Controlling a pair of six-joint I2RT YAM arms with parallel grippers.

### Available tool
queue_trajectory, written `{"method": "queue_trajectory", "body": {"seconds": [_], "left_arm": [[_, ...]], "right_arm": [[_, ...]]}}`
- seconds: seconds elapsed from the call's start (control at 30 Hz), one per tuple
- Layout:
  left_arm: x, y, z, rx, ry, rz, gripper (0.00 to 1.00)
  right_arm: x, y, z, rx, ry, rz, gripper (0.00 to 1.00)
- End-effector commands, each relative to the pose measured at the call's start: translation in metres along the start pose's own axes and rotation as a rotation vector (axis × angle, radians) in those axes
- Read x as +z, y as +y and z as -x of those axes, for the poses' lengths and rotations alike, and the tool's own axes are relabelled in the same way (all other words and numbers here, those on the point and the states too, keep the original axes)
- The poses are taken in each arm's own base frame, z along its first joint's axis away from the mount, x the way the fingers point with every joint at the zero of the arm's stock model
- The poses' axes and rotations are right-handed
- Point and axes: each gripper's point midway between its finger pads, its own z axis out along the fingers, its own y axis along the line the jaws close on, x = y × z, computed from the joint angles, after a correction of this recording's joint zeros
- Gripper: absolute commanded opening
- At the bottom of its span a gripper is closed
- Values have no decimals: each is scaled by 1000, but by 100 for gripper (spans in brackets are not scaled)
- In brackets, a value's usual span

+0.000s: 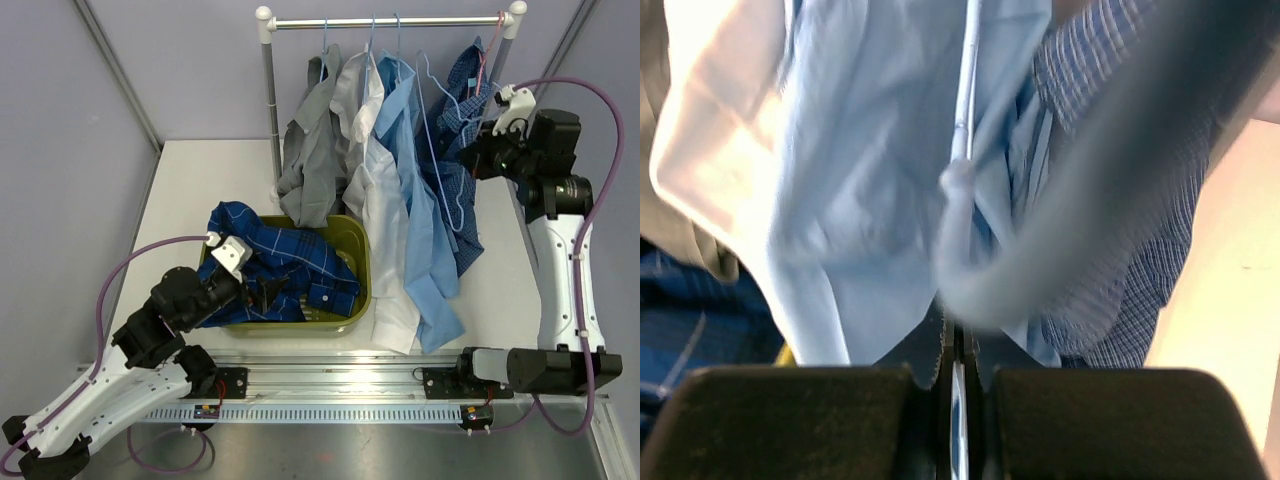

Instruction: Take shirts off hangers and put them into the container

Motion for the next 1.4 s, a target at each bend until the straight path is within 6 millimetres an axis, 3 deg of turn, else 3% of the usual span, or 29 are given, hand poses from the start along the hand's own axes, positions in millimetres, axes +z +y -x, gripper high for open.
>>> {"method": "queue_trajectory", "body": {"seconds": [0.0,0.1,0.2,0.3,0.37,0.4,0.47,0.5,0.57,0.63,0.67,0.7,0.73,0.8,0.9,1.0,1.2,1.3,1.37], "left_arm": [[3,-2,12,-1,-54,-15,99],[1,-1,13,-4,-63,-8,99],[1,-1,15,-3,-69,-8,99],[3,0,13,-3,-58,-3,99],[3,0,11,-4,-52,-1,99],[3,0,12,-6,-52,0,99],[2,1,10,-6,-49,5,99],[2,2,10,-4,-49,11,99],[1,3,9,-1,-48,17,99],[0,5,9,0,-48,25,99],[0,5,9,2,-48,27,99],[0,6,9,3,-50,31,99],[1,6,8,3,-45,31,99],[1,7,8,6,-42,36,99],[3,8,7,11,-33,42,99],[4,9,5,13,-27,44,99],[5,9,4,15,-21,46,99],[6,9,3,15,-18,44,99],[6,8,3,15,-18,43,99]], "right_arm": [[14,6,18,76,26,-74,0],[23,8,42,88,1,-138,0],[39,-2,46,105,24,-170,0],[47,-2,72,93,-27,-165,0],[60,-8,75,94,-18,-171,0],[59,-7,88,87,-47,-170,0],[75,-12,87,91,-26,-166,0],[74,-11,98,86,-52,-160,0],[91,-17,93,92,-23,-162,0],[96,-18,105,86,-45,-157,0],[108,-22,98,92,-21,-156,0],[106,-22,109,85,-50,-157,0],[118,-25,105,86,-36,-158,0],[118,-27,117,76,-70,-164,0],[134,-36,117,65,-73,-179,0],[141,-41,120,48,-86,-190,0],[160,-46,95,52,-16,-175,0],[159,-46,98,49,-29,-179,0],[154,-47,111,38,-73,-192,0]]}}
